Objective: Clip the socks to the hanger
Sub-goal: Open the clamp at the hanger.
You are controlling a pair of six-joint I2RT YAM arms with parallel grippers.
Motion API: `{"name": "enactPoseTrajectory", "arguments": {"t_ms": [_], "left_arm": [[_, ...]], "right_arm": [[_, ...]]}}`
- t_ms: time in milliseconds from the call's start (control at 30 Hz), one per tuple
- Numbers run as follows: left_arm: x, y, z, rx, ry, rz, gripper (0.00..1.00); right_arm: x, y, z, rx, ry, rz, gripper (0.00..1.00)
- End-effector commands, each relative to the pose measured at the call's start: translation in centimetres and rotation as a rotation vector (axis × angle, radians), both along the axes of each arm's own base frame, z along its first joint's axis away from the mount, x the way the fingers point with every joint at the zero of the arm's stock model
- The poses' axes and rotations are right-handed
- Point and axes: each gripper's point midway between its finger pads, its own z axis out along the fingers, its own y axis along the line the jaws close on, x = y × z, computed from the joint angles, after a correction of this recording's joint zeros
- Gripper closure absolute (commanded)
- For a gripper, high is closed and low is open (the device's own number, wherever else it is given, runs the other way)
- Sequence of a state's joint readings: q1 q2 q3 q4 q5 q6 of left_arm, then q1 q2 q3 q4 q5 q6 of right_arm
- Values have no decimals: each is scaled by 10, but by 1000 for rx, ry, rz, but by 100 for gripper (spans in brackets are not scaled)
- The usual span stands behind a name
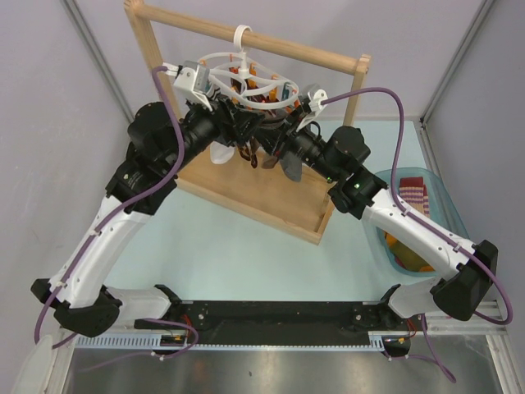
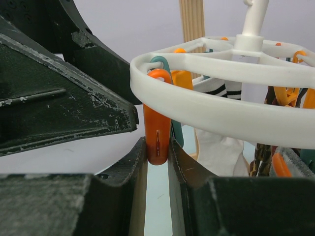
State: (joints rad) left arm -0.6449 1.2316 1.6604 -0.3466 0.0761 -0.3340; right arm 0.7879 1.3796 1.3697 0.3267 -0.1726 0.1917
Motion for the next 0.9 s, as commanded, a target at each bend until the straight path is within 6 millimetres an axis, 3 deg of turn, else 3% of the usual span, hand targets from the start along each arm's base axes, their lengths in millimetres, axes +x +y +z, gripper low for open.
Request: {"name": "enactPoseTrajectory", "arguments": {"t_ms": [0, 133, 500, 867], "left_arm": [[-2, 6, 21, 31, -81, 42, 36], [-5, 2, 22, 37, -83, 35, 43], [7, 1, 14, 66, -43, 91, 43], [2, -11, 20, 61, -50, 54, 43]], "right_arm": [[-9, -10, 37, 73, -51, -3, 100], [-9, -10, 37, 73, -50, -1, 100], [-12, -10, 40, 74, -59, 2, 100], [-12, -7, 36, 69, -53, 8, 100]]}}
